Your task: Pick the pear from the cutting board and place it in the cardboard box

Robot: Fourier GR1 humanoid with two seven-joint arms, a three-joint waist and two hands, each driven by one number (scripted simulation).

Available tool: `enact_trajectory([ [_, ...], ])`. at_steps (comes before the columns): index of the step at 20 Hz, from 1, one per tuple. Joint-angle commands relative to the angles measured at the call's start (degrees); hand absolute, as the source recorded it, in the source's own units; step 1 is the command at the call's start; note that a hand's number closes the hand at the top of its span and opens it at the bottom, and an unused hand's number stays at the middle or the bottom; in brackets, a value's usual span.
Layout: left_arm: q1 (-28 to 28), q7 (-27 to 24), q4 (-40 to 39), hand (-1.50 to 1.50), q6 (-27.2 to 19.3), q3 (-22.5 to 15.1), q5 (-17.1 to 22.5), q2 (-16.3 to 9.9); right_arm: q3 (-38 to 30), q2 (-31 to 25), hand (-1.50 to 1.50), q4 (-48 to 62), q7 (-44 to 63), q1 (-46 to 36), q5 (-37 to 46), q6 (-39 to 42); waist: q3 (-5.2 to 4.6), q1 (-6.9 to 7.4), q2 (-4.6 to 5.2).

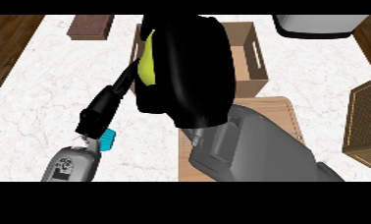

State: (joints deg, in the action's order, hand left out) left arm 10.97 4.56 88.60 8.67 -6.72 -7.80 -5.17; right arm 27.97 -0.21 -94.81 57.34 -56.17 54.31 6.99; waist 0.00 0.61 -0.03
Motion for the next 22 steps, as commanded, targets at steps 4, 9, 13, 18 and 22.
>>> enact_trajectory([
  [4,4.2,0.5,-3.4,0.0,2.5,3.3,2.0,-1.7,-3.1,0.2,1.5,15.7,-3.1,-4.6,2.8,-7.4,-0.05,0.0,0.22],
  [9,-1.6,-1.9,-0.6,0.0,2.0,1.7,0.8,-1.1,-4.6,0.2,1.5,26.1,-10.9,-3.4,4.0,-11.2,-0.04,0.24,0.23],
  [13,0.4,0.4,-0.6,0.0,0.4,0.5,-0.5,1.1,-6.6,0.2,1.5,33.5,-14.7,-3.8,3.6,-13.9,-0.03,0.11,0.21],
  [18,1.2,1.9,0.5,0.0,-0.8,-0.9,-1.8,2.6,-7.3,0.2,1.5,44.6,-16.5,-5.3,-2.9,-22.1,-0.02,1.18,0.42],
  [22,2.5,0.8,-1.2,0.0,0.9,-0.2,-0.9,1.7,-13.3,0.2,-1.5,50.1,-20.0,-5.9,-11.9,-23.6,-0.01,1.61,0.8],
])
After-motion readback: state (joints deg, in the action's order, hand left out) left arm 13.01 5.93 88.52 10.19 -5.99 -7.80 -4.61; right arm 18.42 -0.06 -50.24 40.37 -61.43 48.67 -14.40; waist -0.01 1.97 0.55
